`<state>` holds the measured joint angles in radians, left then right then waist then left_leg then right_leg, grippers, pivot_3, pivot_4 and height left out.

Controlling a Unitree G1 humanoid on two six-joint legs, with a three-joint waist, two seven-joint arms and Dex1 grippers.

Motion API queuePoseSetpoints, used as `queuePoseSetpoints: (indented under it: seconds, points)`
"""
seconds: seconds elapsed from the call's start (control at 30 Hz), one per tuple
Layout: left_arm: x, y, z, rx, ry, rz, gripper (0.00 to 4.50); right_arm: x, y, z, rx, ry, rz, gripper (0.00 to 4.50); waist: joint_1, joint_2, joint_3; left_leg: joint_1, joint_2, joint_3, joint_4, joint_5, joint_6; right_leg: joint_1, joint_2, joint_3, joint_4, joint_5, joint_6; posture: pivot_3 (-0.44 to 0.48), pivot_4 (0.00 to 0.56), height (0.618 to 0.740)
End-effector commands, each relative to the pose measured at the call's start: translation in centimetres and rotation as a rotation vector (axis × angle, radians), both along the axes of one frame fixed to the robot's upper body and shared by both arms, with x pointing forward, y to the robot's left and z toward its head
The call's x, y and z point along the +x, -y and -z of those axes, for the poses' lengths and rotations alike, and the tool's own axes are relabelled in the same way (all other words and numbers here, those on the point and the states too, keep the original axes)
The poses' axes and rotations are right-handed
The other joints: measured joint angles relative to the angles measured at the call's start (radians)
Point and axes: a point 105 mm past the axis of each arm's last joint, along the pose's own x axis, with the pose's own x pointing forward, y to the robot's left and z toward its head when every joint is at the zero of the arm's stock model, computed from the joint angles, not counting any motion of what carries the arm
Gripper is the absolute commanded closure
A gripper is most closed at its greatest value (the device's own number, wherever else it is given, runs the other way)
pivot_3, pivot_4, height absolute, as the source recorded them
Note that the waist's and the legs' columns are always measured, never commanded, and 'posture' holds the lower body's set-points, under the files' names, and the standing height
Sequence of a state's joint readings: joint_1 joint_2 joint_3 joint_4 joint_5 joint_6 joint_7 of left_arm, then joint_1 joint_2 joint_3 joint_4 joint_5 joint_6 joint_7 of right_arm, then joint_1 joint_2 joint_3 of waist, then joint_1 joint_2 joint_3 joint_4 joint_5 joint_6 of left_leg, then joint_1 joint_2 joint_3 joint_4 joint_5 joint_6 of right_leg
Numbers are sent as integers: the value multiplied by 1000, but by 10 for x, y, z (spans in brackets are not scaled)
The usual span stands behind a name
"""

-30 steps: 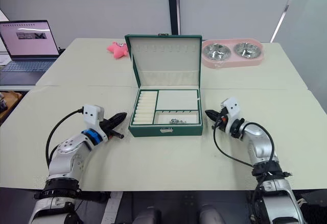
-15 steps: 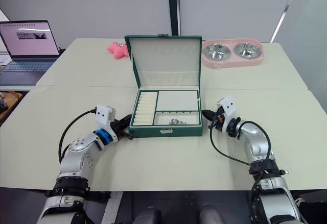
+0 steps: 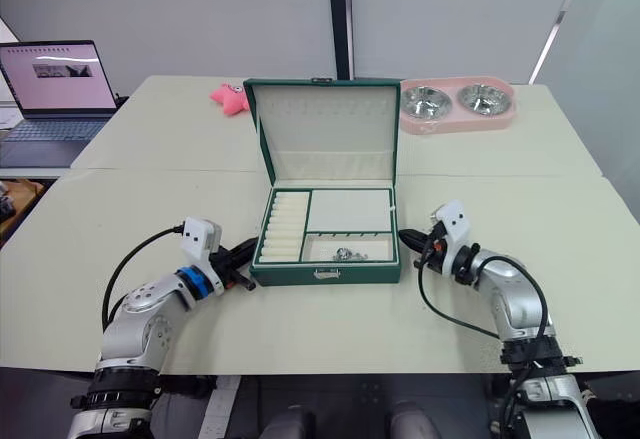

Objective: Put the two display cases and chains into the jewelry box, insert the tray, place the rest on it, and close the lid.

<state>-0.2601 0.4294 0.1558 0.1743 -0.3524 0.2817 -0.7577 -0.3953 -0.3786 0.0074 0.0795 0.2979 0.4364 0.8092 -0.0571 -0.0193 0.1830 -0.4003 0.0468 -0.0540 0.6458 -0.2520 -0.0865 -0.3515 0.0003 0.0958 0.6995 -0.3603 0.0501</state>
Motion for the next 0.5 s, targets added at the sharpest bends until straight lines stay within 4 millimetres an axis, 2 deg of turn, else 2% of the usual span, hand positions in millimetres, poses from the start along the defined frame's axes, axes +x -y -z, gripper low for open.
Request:
queuePoseSetpoints:
  seconds: [0.03, 0.5]
  points:
    - [-17, 40, 3, -40, -14, 184, 4500, -24, -33, -3, 56, -18, -165, 4475, 0, 0, 0, 0, 0, 0, 0, 0, 0, 0, 0, 0, 0, 0, 0, 0, 150, 740]
    - [-41, 36, 13, -42, -64, 183, 4500, -46, -31, 1, 64, -63, -167, 4475, 0, 0, -1, 1, 0, 0, -1, 0, 0, 1, 0, 0, -1, 0, 0, 0, 150, 740]
